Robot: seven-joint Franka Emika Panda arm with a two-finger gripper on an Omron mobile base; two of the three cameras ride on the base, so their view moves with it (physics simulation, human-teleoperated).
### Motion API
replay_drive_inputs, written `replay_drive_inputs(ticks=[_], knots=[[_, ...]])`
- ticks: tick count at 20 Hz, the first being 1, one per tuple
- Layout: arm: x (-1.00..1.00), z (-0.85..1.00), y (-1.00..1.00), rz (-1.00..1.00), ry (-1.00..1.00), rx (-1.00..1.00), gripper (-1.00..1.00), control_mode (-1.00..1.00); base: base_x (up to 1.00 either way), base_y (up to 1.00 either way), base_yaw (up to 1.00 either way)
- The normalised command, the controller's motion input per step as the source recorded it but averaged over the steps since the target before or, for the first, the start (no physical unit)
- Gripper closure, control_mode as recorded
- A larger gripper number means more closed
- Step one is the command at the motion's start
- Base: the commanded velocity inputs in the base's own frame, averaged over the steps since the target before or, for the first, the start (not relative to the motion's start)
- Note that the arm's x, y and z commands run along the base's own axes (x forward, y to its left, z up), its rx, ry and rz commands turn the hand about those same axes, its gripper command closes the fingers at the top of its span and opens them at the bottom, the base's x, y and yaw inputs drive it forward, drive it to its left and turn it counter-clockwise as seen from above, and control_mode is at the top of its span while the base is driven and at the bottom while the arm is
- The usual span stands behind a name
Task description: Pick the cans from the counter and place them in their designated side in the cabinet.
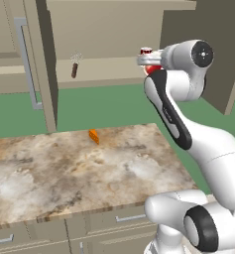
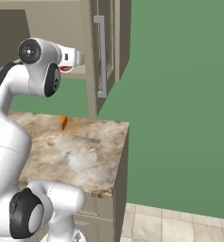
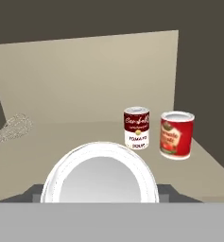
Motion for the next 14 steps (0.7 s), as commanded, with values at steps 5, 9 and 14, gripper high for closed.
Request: replay_drive_inputs(ticks=[5,9,14], knots=[[0.31,-0.05,0.0,0.0,0.03,-0.01,1.0,-1.0,0.0,0.0,0.0],[0.32,-0.08,0.0,0.0,0.04,-0.02,1.0,-1.0,0.0,0.0,0.0],[0.33,-0.07,0.0,0.0,0.02,-0.02,1.0,-1.0,0.0,0.0,0.0]])
